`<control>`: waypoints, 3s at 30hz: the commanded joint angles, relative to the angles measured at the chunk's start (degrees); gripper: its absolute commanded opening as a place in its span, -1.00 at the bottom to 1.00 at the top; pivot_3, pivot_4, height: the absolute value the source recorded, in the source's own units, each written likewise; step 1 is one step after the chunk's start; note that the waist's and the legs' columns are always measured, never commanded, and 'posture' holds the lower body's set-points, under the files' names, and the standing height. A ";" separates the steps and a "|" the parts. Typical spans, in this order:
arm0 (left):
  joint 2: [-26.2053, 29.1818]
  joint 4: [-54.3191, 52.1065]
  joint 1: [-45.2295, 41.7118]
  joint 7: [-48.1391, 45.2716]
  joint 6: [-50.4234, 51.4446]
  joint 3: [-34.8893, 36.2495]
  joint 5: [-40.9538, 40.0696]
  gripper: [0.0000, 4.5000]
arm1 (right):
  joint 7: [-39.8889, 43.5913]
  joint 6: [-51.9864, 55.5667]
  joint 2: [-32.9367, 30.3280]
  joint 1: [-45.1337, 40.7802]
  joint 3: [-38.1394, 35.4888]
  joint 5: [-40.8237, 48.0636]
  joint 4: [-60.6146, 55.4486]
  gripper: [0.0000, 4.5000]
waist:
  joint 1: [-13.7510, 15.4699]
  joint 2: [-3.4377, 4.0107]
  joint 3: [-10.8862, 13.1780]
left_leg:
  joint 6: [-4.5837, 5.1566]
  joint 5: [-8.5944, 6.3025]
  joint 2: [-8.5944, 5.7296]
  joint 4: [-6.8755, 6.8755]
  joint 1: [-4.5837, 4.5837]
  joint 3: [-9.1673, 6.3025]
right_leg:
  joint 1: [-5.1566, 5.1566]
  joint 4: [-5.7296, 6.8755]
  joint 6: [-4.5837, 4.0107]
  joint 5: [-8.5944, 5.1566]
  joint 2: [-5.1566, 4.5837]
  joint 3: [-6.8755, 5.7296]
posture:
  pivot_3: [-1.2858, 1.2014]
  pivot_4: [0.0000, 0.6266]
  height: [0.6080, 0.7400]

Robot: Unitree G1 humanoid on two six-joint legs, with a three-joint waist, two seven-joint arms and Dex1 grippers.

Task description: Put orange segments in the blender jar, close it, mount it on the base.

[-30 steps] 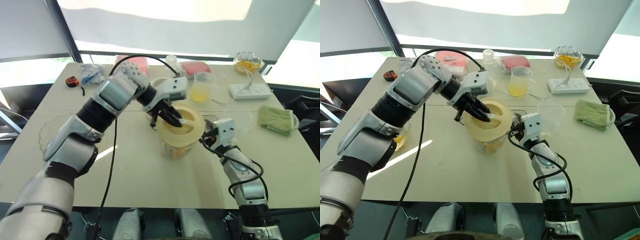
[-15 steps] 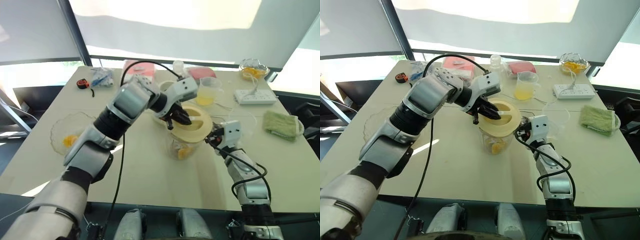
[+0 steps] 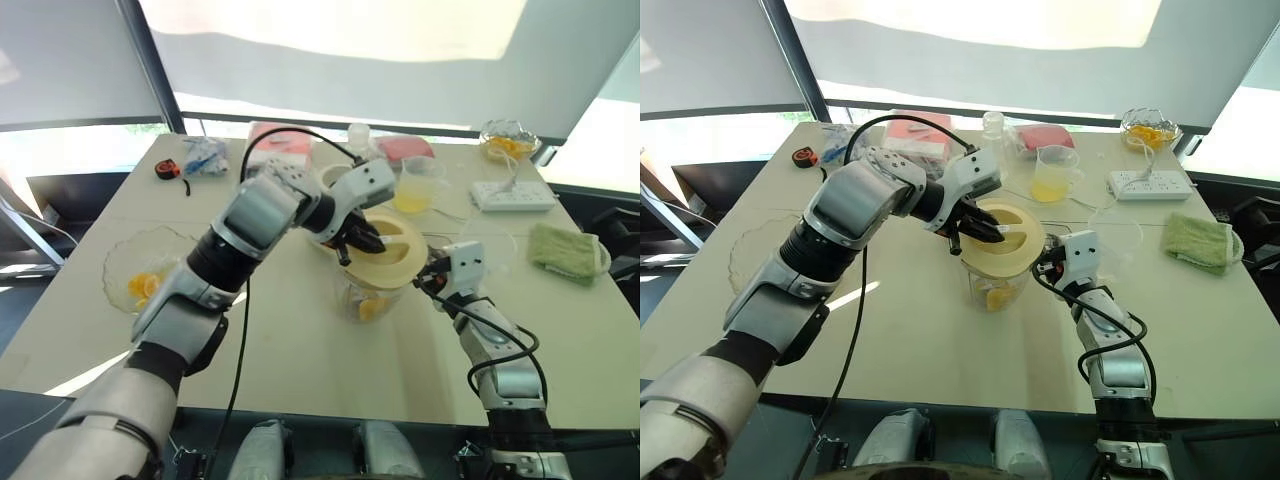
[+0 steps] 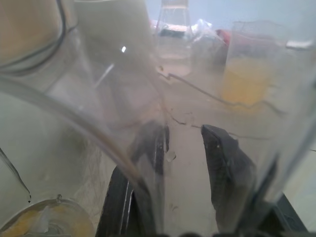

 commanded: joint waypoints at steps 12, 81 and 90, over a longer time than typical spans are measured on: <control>0.48 -7.66 -1.12 2.19 -7.56 2.61 -2.86 0.66 | -1.38 -1.16 -0.15 -1.65 1.67 -1.45 -1.79 -0.50 | -1.06 0.13 0.83 | -0.28 0.20 0.07 -0.09 -1.25 -0.20 | -1.12 0.21 -0.36 0.27 -0.03 -0.18 | 0.03 -0.52 1.00; 31.39 -30.19 40.88 18.31 -16.47 35.54 -22.79 0.66 | -2.22 -2.44 0.10 -68.56 -1.17 0.75 54.84 -0.50 | -2.81 -0.03 3.36 | -1.61 1.01 -0.02 -0.04 -3.11 -0.26 | -3.64 1.85 -0.04 0.45 0.17 -0.33 | 0.03 -0.52 1.00; 29.97 -30.29 40.92 19.94 -17.33 34.29 -22.36 0.66 | -3.53 2.14 1.28 -68.09 -0.82 -0.50 54.72 -0.50 | -2.89 -0.03 3.33 | -1.62 1.02 -0.02 -0.03 -3.07 -0.26 | -3.63 1.89 -0.04 0.45 0.16 -0.33 | 0.03 -0.52 1.00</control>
